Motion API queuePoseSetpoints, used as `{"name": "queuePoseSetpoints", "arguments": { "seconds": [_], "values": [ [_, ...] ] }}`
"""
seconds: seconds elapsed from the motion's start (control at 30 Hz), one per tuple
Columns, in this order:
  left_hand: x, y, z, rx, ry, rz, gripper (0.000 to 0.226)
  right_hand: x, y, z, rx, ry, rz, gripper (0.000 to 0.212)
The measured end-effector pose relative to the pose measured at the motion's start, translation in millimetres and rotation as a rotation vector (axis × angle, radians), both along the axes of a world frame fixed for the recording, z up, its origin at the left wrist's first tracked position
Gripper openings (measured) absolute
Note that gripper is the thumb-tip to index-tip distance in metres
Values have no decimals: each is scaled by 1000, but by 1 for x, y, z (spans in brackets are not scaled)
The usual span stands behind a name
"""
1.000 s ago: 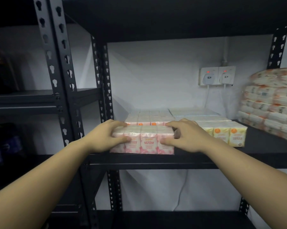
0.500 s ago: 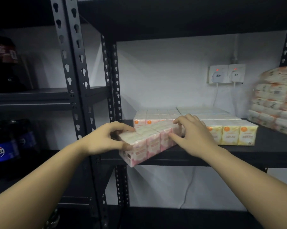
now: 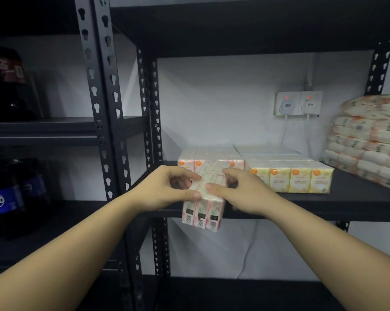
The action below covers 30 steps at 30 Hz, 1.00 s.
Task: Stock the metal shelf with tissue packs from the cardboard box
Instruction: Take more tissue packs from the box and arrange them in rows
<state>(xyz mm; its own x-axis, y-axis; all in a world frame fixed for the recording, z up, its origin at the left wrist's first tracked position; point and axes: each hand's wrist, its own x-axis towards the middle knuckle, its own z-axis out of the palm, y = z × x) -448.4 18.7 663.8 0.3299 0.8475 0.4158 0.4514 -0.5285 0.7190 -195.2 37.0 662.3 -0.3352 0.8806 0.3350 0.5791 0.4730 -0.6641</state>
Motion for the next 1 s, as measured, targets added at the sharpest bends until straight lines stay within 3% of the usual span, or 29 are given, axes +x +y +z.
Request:
{"name": "queuePoseSetpoints", "arguments": {
  "seconds": [0.1,0.2,0.27,0.4,0.57,0.63,0.7,0.77,0.83,1.0],
  "values": [
    [5,7,-3,5,-11,-24,65,4,-5,3,-32,5,33,57],
    [6,10,-3,-39,-9,-92,64,10,-8,3,-75,62,69,47],
    [4,11,1,-48,37,-97,56,16,-8,4,-128,114,97,54],
    [2,17,7,-5,194,-47,31,22,-7,1,-127,39,94,68],
    [4,26,2,155,369,22,39,14,-14,-1,-123,102,129,49],
    [6,29,0,224,439,73,42,10,-17,1,-90,62,109,44],
    [8,30,-2,292,465,102,43,6,-21,3,-55,0,77,55],
    [10,31,-5,336,439,122,43,1,-23,7,-30,-73,50,68],
    [12,31,-7,337,390,149,43,-3,-26,13,-19,-135,49,66],
    [6,32,-2,369,448,215,65,-6,-27,25,47,-465,-15,71]
  ]
}}
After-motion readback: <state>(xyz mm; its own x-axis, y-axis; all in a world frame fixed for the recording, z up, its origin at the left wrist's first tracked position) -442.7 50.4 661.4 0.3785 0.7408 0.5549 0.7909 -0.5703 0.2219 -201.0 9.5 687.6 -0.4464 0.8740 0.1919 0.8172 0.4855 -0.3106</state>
